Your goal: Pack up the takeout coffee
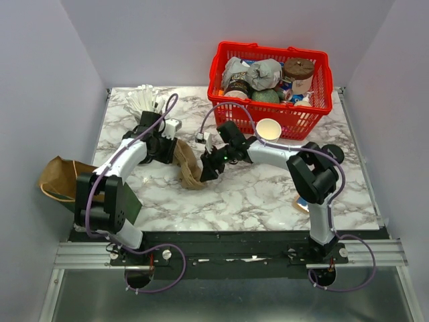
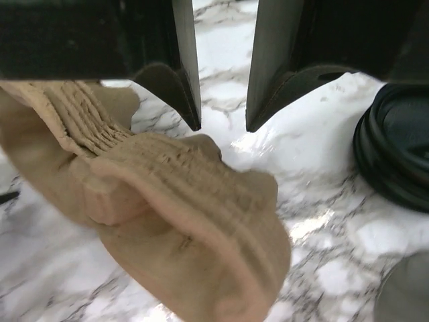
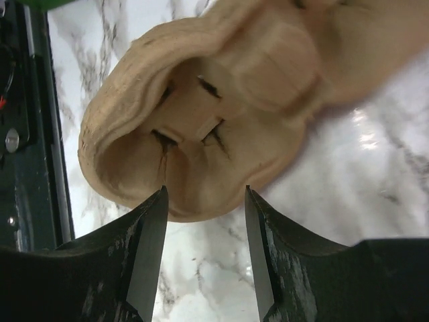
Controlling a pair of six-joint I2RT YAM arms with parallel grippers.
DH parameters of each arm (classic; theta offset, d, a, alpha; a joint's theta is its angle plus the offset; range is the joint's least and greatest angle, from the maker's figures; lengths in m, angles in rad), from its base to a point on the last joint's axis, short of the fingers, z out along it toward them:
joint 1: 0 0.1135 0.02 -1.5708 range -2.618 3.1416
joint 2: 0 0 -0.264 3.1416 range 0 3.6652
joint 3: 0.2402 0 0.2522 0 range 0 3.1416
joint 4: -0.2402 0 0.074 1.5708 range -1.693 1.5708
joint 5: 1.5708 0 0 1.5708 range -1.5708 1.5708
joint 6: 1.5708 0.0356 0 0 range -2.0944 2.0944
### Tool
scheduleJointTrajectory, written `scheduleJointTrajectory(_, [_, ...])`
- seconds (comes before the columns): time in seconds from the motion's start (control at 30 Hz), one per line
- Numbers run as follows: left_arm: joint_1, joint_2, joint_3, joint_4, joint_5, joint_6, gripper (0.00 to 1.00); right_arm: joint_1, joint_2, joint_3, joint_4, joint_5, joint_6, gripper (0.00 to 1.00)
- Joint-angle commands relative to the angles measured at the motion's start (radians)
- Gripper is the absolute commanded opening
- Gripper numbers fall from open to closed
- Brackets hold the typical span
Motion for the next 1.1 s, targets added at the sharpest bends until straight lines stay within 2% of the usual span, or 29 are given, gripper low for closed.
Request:
scheduleJointTrajectory(0.0, [-0.038, 0.028, 0.028, 0.09, 0.044, -0.031, 0.42, 0.024, -0.091, -0.056, -0.014, 0.015, -0.037, 0.57])
scheduleJointTrajectory(0.1, [-0.037, 0.025, 0.028, 0.092, 0.051, -0.048, 0.44, 0.023, -0.123, -0.056, -0.034, 0.107, -0.035, 0.58])
scheduleJointTrajectory(0.2, [-0.025, -0.018, 0.034, 0.038, 0.038, -0.07, 0.45, -0.003, -0.136, -0.035, -0.072, 0.135, -0.015, 0.58])
scheduleJointTrajectory(0.37, [0.004, -0.133, -0.004, -0.017, 0.107, -0.134, 0.51, -0.031, -0.159, 0.048, -0.108, 0.037, 0.119, 0.66])
scheduleJointTrajectory(0.43, [0.009, -0.173, -0.028, -0.017, 0.182, -0.171, 0.53, -0.031, -0.156, 0.06, -0.076, -0.029, 0.202, 0.73])
scheduleJointTrajectory(0.47, [0.009, -0.185, -0.039, -0.01, 0.204, -0.183, 0.53, -0.026, -0.145, 0.062, -0.057, -0.034, 0.283, 0.75])
scheduleJointTrajectory(0.53, [0.009, -0.196, -0.061, 0.023, 0.262, -0.261, 0.54, -0.019, -0.131, 0.068, -0.023, -0.034, 0.336, 0.78])
scheduleJointTrajectory(0.77, [0.009, -0.159, -0.104, 0.099, 0.297, -0.395, 0.56, 0.001, -0.061, 0.105, 0.012, -0.057, 0.451, 0.76])
scheduleJointTrajectory(1.07, [0.011, -0.139, -0.138, 0.136, 0.353, -0.458, 0.56, 0.035, 0.001, 0.128, 0.018, -0.06, 0.494, 0.72])
